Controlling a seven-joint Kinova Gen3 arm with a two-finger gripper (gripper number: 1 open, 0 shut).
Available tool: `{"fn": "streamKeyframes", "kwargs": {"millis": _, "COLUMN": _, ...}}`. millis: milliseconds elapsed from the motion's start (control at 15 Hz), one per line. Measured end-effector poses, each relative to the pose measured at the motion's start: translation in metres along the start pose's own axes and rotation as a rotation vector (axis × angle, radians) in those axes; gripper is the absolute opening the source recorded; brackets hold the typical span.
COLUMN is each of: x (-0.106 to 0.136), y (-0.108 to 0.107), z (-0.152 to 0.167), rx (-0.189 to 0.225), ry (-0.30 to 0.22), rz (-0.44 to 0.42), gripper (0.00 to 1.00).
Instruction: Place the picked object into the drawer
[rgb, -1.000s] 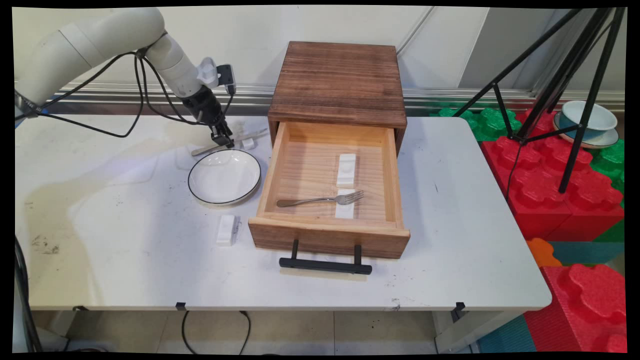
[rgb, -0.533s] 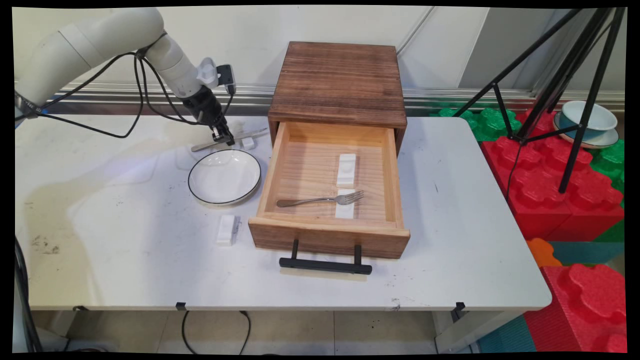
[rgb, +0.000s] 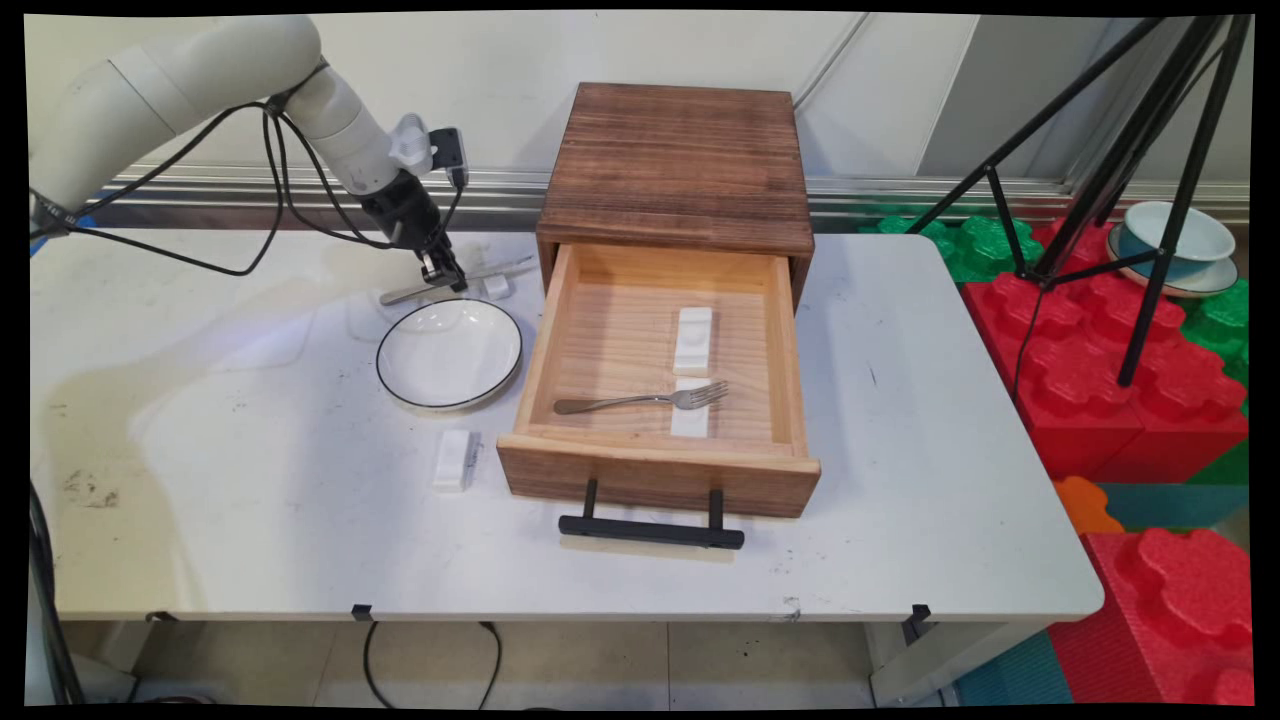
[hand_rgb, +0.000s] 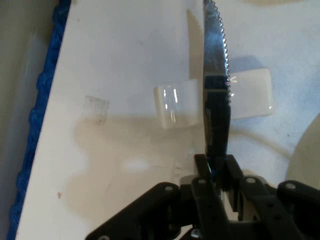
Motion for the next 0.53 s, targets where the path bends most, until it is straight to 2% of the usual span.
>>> {"fn": "streamKeyframes", "kwargs": {"millis": 533, "x": 0.0, "y": 0.013, "z": -0.034, "rx": 0.005, "ry": 0.009, "rz": 0.033, "gripper": 0.0}}
